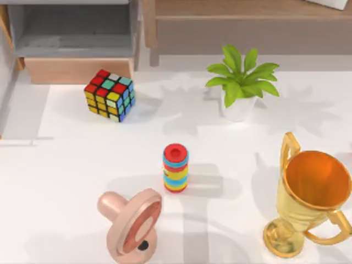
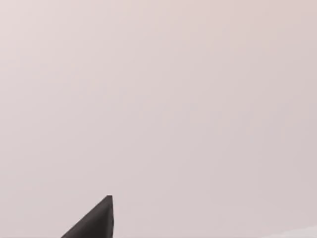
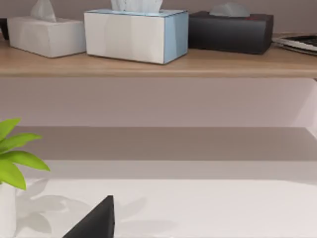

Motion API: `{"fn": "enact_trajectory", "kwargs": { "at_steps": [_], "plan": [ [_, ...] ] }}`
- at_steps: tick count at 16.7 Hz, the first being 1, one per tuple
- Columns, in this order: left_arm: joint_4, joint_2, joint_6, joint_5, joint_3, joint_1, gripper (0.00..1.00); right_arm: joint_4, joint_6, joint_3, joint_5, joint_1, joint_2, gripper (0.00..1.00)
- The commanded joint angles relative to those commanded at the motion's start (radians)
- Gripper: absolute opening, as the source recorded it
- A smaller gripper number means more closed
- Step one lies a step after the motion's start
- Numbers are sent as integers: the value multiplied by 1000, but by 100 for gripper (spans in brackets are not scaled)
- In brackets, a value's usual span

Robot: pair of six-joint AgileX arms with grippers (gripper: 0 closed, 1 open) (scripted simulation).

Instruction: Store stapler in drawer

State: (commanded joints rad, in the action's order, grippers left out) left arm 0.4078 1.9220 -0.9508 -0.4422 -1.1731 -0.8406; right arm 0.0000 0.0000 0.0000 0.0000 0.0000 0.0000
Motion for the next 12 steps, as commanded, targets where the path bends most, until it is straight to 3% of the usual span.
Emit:
{"fn": "enact_trajectory", "kwargs": {
  "at_steps": [5,12],
  "plan": [
    [459,54,-291,-134,375,-51,100,0,0,0,0,0,0,100],
    [999,85,-576,-283,692,65,100,0,0,0,0,0,0,100]
  ]
}}
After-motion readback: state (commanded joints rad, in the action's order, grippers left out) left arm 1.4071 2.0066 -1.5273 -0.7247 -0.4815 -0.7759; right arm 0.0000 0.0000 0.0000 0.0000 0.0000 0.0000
